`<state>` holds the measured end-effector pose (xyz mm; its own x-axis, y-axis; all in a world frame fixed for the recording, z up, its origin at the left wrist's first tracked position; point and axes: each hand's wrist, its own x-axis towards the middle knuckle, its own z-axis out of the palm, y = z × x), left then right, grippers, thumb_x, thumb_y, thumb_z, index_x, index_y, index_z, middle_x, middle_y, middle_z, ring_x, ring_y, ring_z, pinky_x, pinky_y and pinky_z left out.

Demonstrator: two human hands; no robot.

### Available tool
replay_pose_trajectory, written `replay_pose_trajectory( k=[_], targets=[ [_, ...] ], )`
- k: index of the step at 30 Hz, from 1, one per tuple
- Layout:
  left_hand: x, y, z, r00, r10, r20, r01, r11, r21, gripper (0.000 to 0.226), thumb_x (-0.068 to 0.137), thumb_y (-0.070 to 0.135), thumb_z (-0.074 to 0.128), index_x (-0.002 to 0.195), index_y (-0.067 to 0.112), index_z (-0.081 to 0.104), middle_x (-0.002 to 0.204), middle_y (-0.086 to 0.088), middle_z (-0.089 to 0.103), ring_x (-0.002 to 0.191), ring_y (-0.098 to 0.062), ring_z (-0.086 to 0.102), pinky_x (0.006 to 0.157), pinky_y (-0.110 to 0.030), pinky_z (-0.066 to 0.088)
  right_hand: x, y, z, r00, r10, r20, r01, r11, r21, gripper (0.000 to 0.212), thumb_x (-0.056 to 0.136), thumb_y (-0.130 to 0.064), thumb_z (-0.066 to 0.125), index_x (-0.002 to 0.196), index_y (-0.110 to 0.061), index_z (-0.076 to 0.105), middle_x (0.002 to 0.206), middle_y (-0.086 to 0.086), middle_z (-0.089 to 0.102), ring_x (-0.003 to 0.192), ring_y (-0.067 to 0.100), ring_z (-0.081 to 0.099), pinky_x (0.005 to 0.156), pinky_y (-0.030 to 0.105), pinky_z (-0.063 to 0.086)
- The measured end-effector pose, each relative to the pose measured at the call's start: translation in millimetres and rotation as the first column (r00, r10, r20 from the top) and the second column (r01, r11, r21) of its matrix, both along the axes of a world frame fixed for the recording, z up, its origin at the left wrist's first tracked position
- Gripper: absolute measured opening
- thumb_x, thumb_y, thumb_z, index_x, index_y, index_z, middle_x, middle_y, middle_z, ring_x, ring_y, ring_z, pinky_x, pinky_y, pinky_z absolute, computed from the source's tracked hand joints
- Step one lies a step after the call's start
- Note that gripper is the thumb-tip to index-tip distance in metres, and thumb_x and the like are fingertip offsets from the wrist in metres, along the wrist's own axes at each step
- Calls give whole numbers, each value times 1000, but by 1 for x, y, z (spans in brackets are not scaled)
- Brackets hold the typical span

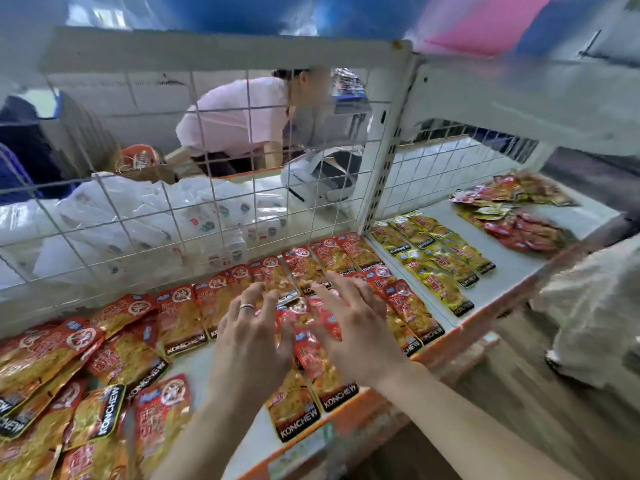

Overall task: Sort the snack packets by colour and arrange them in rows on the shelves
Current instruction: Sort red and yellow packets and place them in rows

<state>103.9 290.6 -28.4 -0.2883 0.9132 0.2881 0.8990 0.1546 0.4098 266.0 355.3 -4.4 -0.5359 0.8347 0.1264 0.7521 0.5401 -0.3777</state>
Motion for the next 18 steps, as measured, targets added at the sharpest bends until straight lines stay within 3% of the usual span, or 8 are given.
replay_pose_trajectory(
  k=[5, 10, 18],
  targets=[
    [38, 2, 20, 999, -38, -37, 39, 999, 33, 57, 89, 47, 45, 132, 12, 59, 140, -13, 55, 126, -35, 53, 97, -51, 47, 51, 5, 14, 999, -2, -39, 2, 1000, -2, 57, 97, -53, 46, 150, -38, 32, 161, -7, 18, 147, 14, 6, 120, 44, 13],
    [106, 22, 37, 993, -104, -65, 109, 991, 80, 54, 89, 50, 41, 128, 17, 59, 139, -10, 55, 124, -35, 53, 93, -51, 49, 121, 15, 22, 991, -45, -128, 54, 996, 64, 61, 93, -64, 32, 146, -34, 43, 157, -6, 30, 146, 17, 17, 115, 47, 21],
    [277, 82, 44, 964, -243, -110, 254, 962, 101, 56, 89, 49, 41, 133, 19, 57, 140, -8, 52, 124, -35, 52, 96, -53, 49, 302, 47, 36, 988, -149, -51, 152, 987, 54, 56, 96, -51, 39, 149, -37, 34, 159, -9, 22, 147, 15, 11, 117, 51, 18]
  ],
)
